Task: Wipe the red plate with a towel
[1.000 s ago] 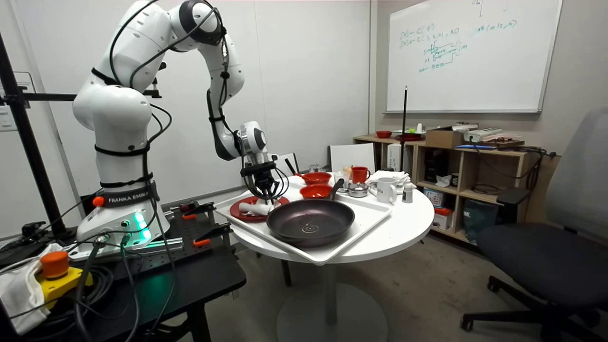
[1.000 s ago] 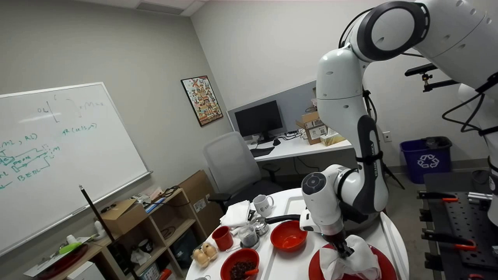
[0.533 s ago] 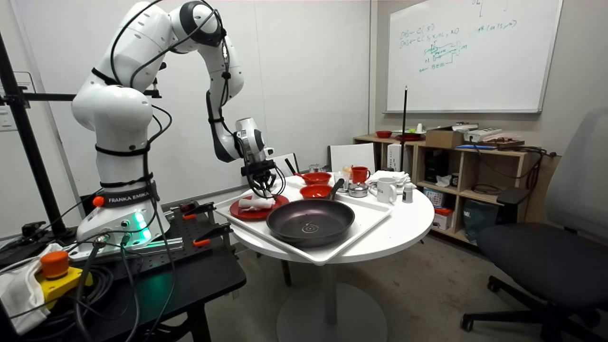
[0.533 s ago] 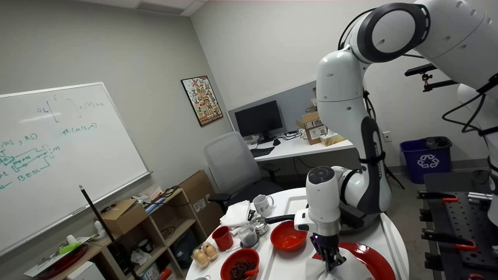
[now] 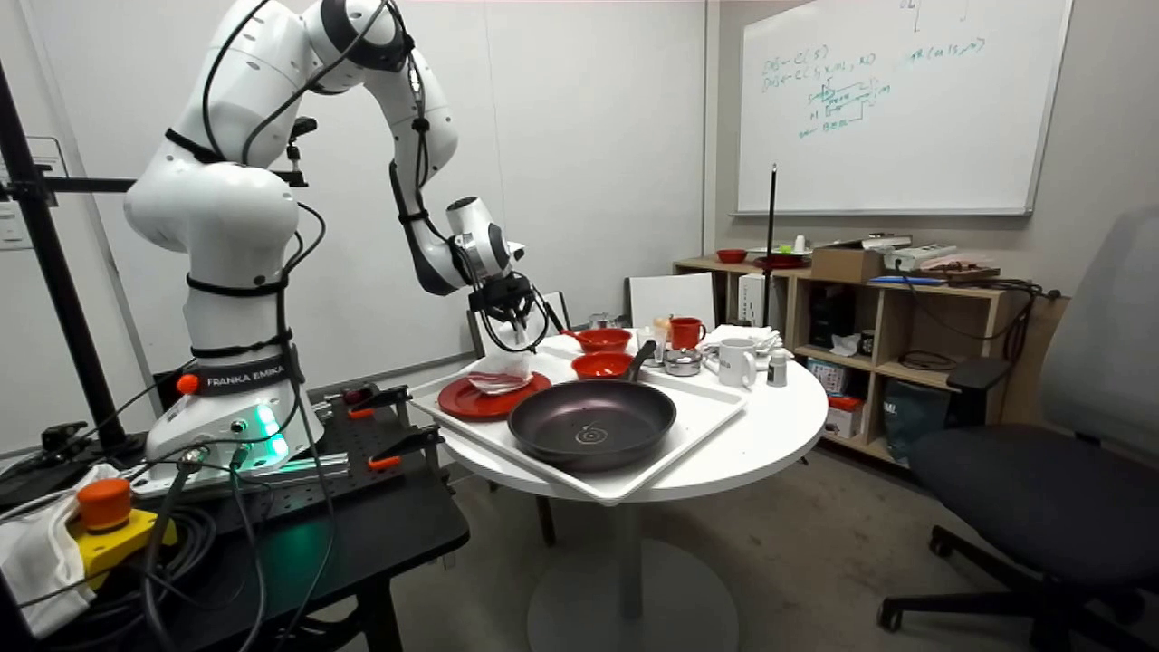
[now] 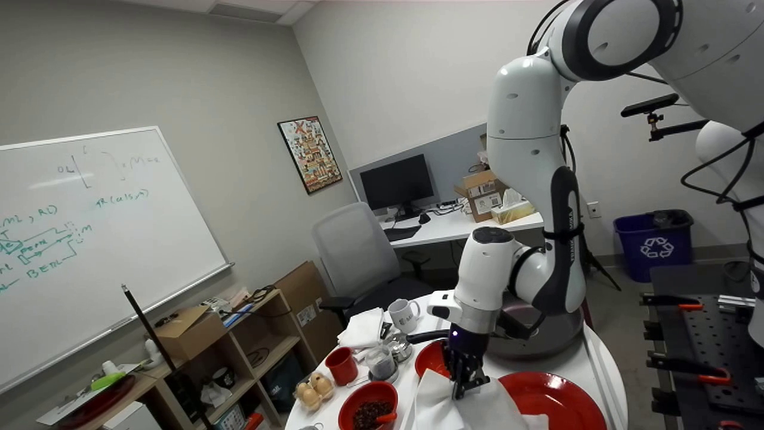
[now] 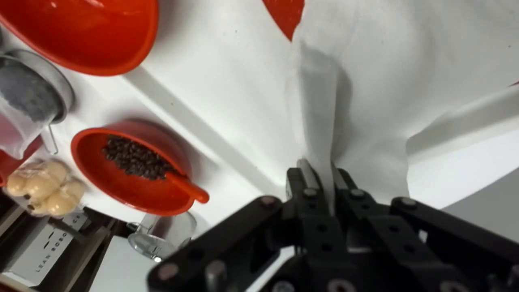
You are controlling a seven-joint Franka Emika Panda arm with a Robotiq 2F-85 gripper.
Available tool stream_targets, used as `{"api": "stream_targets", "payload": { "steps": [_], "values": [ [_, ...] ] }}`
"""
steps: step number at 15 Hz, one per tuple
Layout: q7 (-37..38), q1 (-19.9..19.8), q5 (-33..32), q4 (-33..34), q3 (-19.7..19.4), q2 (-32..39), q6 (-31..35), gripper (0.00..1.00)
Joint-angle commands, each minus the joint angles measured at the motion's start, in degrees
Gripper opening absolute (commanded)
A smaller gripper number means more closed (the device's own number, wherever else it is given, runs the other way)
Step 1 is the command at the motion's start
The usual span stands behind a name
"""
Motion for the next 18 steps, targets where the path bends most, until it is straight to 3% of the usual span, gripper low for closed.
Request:
{"api": "stream_targets", "payload": {
  "steps": [1, 5, 7, 8, 12, 18],
  "values": [
    [1.19, -2.43, 2.77, 2.06, 3.55, -2.13, 1.19, 0.07],
    [3.72, -3.48, 5.49, 6.25, 5.95, -0.70, 1.30, 0.07],
    [6.06, -6.20, 5.27, 8.58, 9.47, -0.06, -1.53, 0.07],
    [-0.95, -11.16, 12.90, 8.37, 16.26, -0.35, -4.42, 0.07],
    [-5.18, -15.85, 25.53, 13.90, 24.02, 1.72, -15.41, 0.07],
    [-5.74, -14.38, 35.26, 25.42, 22.57, 5.13, -29.34, 0.07]
  ]
}}
